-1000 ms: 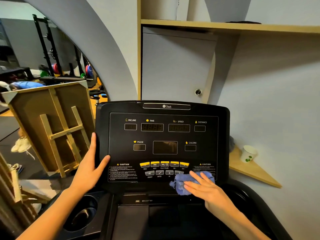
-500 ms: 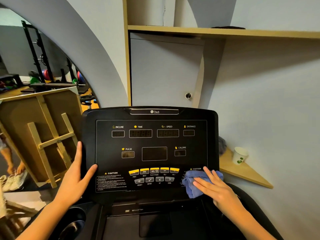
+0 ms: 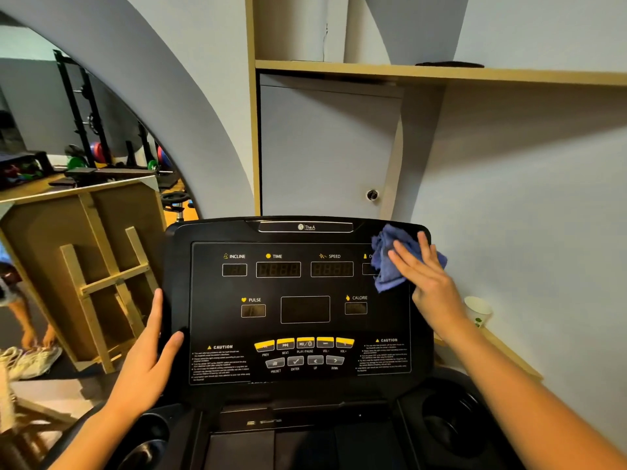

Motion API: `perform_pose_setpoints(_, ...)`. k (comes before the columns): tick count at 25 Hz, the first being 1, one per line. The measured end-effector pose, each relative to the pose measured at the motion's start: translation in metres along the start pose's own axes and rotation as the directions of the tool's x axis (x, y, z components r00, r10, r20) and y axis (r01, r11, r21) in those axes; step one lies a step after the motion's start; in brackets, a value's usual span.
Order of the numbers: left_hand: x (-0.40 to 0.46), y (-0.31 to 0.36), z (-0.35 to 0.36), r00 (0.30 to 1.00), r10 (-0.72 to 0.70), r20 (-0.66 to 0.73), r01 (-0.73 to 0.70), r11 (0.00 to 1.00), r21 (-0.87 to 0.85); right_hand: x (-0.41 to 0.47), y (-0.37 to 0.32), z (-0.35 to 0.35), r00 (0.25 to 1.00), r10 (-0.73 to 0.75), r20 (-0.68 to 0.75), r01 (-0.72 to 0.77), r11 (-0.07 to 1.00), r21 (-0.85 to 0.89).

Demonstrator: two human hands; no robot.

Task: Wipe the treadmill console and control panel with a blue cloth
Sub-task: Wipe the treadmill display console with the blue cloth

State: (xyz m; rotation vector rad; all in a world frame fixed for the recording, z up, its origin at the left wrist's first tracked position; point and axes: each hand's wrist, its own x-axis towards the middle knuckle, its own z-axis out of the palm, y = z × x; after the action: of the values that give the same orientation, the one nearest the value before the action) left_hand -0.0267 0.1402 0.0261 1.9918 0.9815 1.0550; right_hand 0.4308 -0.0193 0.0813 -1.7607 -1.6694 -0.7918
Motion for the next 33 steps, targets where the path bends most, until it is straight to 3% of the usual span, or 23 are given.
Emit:
perform_pose_setpoints(5, -0.007, -0.004, -0.001, 0.999, -0.036, 0.012, 0.036, 0.999, 0.009, 0.032, -0.012, 0.002, 0.992, 0.085, -0.096, -0.081, 0.996, 0.039)
perform_pose_setpoints(10, -0.018, -0.015, 0.001, 0.997, -0.074, 0.024, 0.074, 0.997, 0.009, 0.041, -0.034, 0.016, 0.957, 0.268, -0.113, -0.254, 0.960, 0.122)
perform_pose_setpoints(15, -0.023, -0.015, 0.002, 0.997, -0.064, 0.047, 0.064, 0.998, 0.002, 0.046, -0.051, 0.024, 0.950, 0.287, -0.125, -0.264, 0.949, 0.170)
perform_pose_setpoints(33, -0.027, -0.021, 0.008, 1.000, -0.030, -0.009, 0.030, 0.998, 0.050, 0.022, -0.156, 0.070, 0.992, 0.123, -0.013, -0.119, 0.977, 0.176)
